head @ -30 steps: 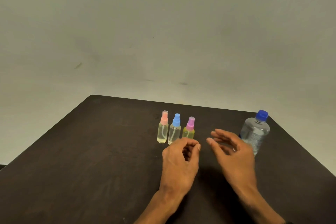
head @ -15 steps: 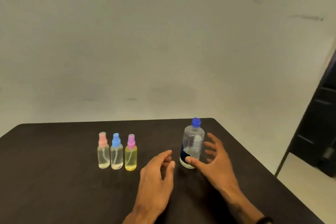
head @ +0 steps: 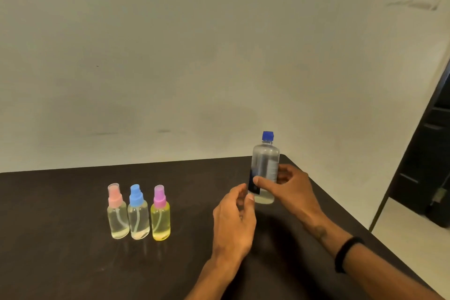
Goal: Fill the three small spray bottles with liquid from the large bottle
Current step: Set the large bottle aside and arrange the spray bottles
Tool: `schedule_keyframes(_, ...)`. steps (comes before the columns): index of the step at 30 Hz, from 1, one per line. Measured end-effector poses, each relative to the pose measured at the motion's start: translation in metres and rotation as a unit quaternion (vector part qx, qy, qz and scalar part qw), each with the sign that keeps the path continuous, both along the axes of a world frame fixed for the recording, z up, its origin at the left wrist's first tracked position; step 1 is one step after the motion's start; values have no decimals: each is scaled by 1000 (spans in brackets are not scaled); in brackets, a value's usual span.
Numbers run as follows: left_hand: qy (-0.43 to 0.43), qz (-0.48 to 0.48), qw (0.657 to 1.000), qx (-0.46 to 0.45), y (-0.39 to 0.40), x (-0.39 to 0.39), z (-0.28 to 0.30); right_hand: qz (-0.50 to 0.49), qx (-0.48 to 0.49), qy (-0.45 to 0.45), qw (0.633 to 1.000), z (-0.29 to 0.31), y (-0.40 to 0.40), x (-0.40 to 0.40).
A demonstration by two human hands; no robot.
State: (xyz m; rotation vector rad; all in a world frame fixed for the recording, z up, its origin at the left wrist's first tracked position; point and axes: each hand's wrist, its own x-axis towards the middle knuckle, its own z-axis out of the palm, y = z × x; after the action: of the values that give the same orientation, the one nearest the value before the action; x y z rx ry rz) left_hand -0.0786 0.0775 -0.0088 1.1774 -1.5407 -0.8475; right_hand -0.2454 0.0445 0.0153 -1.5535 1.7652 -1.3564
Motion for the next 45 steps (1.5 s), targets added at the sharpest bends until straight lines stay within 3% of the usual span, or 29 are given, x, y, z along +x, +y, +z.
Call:
schedule_keyframes(9,-98,3,995,-9,-78,-25,25,-63,-31,54,996,14,-105,-24)
schedule_keyframes(18,-186,-14,982,34,-82,-28,6,-78,-27,66,994,-5,-148,-29)
schedule_keyframes(35,-188,-26,982,24,-72,-23,0,-66,-24,60,996,-20,-176,-22)
schedule_keyframes(41,-164,-51,984,-56,-40,-5,-4,-74,9,35,997,-24,-165,-22)
schedule_keyframes(45,-117,-35,982,-146,8,30,-10,-108,-18,25,994,-26,-121,-7)
